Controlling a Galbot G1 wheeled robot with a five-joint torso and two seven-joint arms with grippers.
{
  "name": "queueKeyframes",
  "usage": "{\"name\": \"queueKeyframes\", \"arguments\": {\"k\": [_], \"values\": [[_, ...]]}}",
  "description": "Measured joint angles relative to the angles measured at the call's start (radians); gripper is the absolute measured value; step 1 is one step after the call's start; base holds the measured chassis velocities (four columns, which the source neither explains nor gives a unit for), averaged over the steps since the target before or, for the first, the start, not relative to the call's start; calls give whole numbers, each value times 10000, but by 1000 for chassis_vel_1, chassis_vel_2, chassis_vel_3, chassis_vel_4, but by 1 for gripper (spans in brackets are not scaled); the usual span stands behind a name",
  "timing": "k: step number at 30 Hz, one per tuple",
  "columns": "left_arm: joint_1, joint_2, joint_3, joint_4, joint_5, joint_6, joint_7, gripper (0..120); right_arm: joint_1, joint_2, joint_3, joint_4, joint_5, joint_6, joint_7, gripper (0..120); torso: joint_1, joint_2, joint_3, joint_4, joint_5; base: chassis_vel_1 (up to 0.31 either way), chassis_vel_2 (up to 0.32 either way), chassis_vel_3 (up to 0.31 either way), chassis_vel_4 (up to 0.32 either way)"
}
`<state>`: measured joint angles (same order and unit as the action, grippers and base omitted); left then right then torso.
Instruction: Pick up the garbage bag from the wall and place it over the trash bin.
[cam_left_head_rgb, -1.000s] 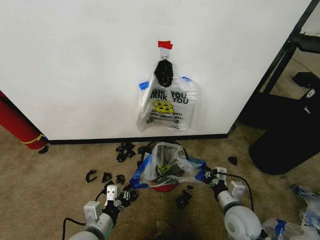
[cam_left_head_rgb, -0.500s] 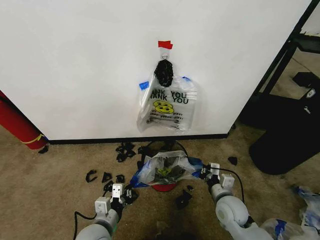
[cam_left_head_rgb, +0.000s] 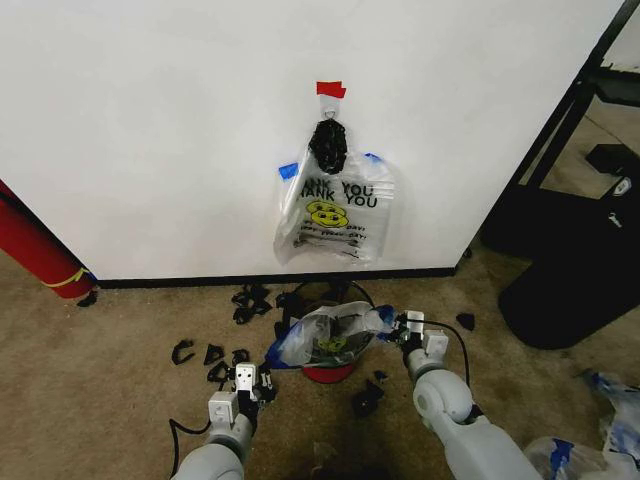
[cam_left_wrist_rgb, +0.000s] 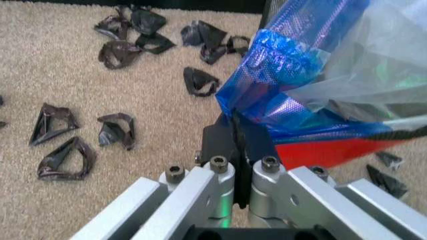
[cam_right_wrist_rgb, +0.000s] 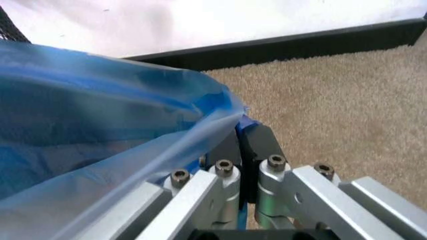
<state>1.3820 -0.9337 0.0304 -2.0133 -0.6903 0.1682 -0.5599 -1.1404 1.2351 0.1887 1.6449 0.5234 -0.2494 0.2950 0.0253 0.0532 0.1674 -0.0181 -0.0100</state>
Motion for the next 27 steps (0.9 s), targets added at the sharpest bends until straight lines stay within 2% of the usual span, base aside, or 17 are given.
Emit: {"name": "queueKeyframes", "arguments": {"k": [4, 7, 11, 12, 18, 19, 25, 27], "values": [[149, 104, -91, -235, 27, 62, 130, 0, -157, -52, 9, 213, -37, 44, 11, 0, 0, 0, 0, 0, 1, 0, 0, 0, 0], [639, 246, -456, -761, 389, 93, 347, 14, -696, -283, 246, 846, -151, 218, -7, 11, 0, 0, -1, 0, -1, 0, 0, 0, 0], [1437, 283, -981, -1125, 1602, -122, 588, 28, -1548, -376, 827, 1623, -652, 608, -232, 28, -1, 0, -2, 0, -1, 0, 0, 0, 0], [1437, 283, -981, -1125, 1602, -122, 588, 28, -1548, -376, 827, 1623, -652, 608, -232, 28, -1, 0, -2, 0, -1, 0, 0, 0, 0], [2925, 329, -1372, -2184, 2963, -612, 888, 53, -2935, -561, 1473, 2878, -1194, 1151, -751, 52, -2, 1, -3, 0, 0, 0, 0, 0, 0], [2925, 329, -1372, -2184, 2963, -612, 888, 53, -2935, -561, 1473, 2878, -1194, 1151, -751, 52, -2, 1, -3, 0, 0, 0, 0, 0, 0], [3695, 138, -1511, -2841, 3395, -1006, 929, 80, -3775, -700, 1809, 3378, -875, 1456, -1244, 79, -2, 1, -2, 0, 0, 0, 0, 0, 0], [3770, 120, -1531, -2920, 3452, -1078, 928, 83, -3793, -703, 1847, 3378, -572, 1422, -1258, 83, -2, 1, -3, 0, 0, 0, 0, 0, 0]]}}
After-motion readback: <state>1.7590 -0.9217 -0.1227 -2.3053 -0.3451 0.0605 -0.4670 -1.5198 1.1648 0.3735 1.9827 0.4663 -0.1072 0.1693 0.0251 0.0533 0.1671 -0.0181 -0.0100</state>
